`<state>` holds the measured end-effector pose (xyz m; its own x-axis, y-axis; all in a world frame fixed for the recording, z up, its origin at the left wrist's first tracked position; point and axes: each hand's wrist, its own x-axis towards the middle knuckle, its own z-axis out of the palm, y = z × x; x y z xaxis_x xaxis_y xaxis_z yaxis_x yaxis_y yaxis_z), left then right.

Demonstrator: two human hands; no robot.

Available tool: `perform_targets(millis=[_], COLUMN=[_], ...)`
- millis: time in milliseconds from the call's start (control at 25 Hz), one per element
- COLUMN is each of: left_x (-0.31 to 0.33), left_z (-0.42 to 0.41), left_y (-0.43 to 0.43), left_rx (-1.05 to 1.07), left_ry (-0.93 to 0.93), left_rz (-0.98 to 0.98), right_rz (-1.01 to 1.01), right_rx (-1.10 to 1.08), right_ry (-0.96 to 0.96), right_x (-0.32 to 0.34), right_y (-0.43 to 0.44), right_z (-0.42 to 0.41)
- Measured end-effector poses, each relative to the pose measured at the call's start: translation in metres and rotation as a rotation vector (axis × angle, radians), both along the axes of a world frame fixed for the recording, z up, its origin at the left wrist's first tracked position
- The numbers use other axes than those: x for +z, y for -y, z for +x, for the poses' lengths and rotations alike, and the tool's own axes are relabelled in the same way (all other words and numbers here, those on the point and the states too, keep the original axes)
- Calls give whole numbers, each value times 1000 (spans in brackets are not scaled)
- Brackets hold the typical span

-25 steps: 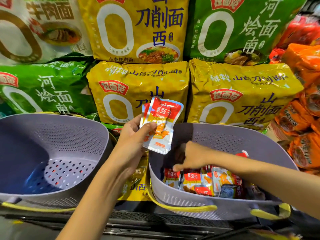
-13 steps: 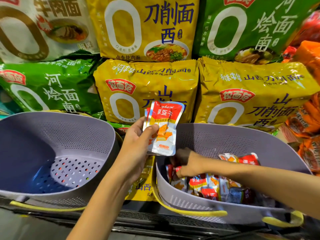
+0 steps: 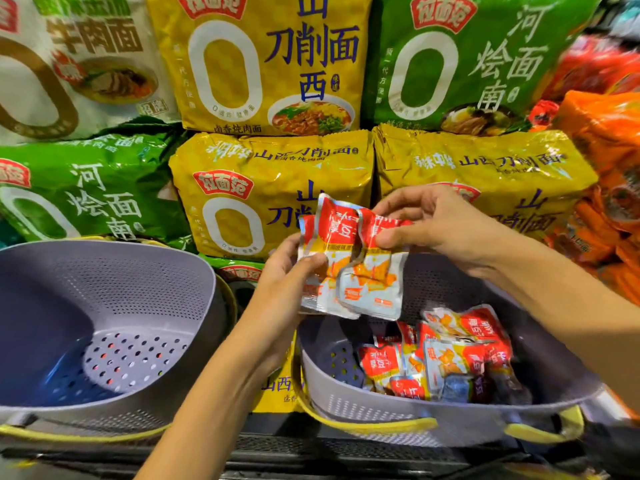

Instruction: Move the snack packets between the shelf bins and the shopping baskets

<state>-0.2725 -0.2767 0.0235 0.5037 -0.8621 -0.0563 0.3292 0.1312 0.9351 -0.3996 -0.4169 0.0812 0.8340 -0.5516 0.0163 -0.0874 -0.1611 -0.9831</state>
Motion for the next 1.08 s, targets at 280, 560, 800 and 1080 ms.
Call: perform_targets(millis=[280, 560, 800, 1080], left_x=[7, -1, -2, -7], left_z=[-6, -11, -13, -9], left_y=[3, 11, 13, 12], left_rx=[-74, -83, -93, 7], left_ry=[7, 50, -10, -16], left_rz=[8, 42, -20, -120], right_rz=[-218, -207, -269, -712], right_rx=[-177, -217, -193, 149], right_ry=[99, 145, 218, -479], right_x=[-6, -16, -21, -92], right_y=[-12, -12, -13, 23], right_z=[9, 7, 13, -9])
